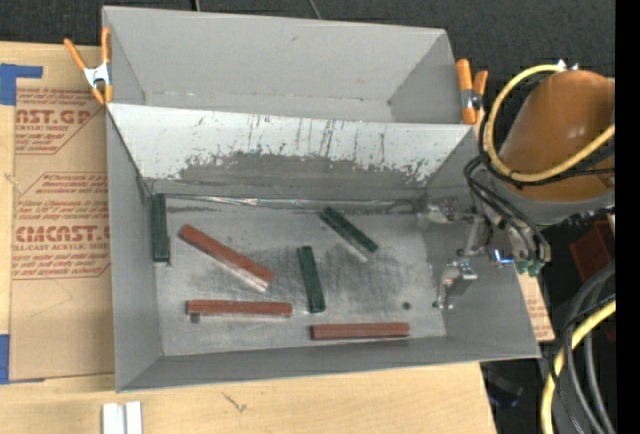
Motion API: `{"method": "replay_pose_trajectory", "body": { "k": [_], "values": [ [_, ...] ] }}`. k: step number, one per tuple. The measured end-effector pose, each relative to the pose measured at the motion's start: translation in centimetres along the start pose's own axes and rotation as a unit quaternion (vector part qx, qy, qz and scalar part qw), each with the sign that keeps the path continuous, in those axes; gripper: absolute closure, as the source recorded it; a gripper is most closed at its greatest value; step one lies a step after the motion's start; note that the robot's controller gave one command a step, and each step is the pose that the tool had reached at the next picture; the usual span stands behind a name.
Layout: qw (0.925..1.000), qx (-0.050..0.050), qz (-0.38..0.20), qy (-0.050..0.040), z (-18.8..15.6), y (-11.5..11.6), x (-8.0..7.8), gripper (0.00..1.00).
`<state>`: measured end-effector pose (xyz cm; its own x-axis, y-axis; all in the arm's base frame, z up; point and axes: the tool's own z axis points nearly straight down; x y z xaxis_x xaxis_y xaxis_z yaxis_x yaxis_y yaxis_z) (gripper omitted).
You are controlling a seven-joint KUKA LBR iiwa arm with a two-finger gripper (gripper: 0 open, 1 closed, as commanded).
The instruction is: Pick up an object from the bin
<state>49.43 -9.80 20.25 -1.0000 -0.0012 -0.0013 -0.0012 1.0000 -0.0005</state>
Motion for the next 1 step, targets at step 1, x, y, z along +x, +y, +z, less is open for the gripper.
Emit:
{"method": "replay_pose_trajectory", "body": {
  "k": [1],
  "values": [
    [1.0,0.0,0.0,0.0,0.0,0.0,0.0,0.0]
  ]
}}
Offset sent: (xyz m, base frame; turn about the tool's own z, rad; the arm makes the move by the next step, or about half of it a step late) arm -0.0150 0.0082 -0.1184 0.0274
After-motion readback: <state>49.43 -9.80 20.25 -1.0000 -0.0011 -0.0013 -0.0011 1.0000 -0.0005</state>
